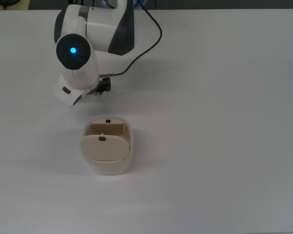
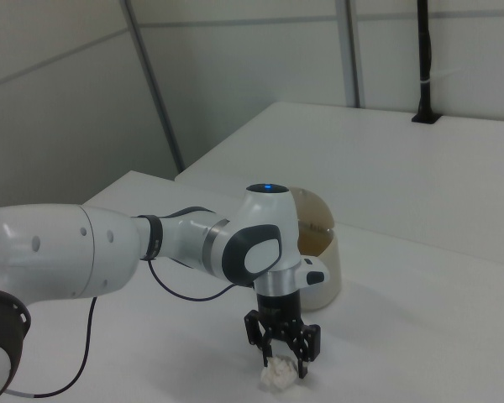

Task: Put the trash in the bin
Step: 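Close the gripper on the crumpled paper ball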

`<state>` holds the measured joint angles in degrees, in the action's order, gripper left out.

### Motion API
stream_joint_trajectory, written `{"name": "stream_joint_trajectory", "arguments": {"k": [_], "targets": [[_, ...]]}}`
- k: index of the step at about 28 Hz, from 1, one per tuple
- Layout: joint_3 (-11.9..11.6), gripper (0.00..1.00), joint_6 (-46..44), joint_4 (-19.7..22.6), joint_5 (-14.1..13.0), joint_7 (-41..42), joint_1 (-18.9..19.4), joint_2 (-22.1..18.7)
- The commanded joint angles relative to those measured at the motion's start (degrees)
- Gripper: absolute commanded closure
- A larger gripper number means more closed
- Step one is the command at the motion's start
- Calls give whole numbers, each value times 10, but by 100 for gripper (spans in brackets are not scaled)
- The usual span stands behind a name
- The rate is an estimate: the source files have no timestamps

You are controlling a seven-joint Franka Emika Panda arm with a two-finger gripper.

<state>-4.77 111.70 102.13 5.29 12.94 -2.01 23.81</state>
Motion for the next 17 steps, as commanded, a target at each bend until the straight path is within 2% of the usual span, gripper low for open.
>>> {"name": "stream_joint_trajectory", "arguments": {"k": [1,3,4,5,6,14,16,17], "targets": [[-4,52,8,6,10,3,3,-8],[-4,51,0,6,10,4,2,-12],[-4,36,-11,6,10,4,2,-17],[-4,15,-16,6,10,4,2,-17],[-4,0,-19,6,10,4,2,-18],[-4,0,-25,7,10,6,0,-23],[-4,10,-25,7,10,8,0,-23],[-4,11,-25,7,10,8,0,-23]]}}
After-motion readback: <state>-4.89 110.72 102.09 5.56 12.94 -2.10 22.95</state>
